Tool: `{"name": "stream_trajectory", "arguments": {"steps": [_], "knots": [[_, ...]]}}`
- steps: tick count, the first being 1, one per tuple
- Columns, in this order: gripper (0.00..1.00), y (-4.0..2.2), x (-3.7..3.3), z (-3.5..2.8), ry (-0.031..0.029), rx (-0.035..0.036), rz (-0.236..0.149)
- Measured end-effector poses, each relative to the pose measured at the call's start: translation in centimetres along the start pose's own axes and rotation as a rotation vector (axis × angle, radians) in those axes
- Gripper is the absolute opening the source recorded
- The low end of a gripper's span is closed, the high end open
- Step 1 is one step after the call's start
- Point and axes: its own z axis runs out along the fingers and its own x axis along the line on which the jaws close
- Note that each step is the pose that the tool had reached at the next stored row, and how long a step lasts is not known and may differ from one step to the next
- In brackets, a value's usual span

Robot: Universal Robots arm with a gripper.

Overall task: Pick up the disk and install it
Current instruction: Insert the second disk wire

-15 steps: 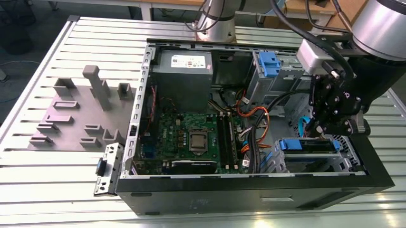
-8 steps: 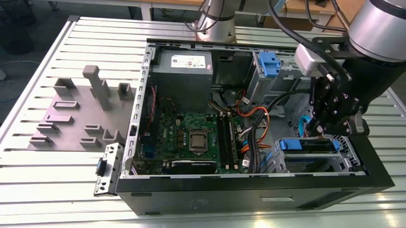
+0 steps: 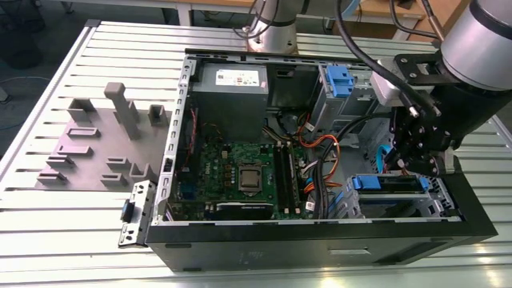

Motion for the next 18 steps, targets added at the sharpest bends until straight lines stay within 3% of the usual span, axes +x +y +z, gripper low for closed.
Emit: {"name": "stream_trajectory", "arguments": {"steps": [2,12,18], "knots": [[0.16,0.05,0.08,0.02,-0.0034,0.0044,0.000],[0.16,0.21,0.10,0.13,-0.0051,0.0072,0.000],[0.16,0.30,0.99,0.35,-0.0085,0.0157,0.000]]}}
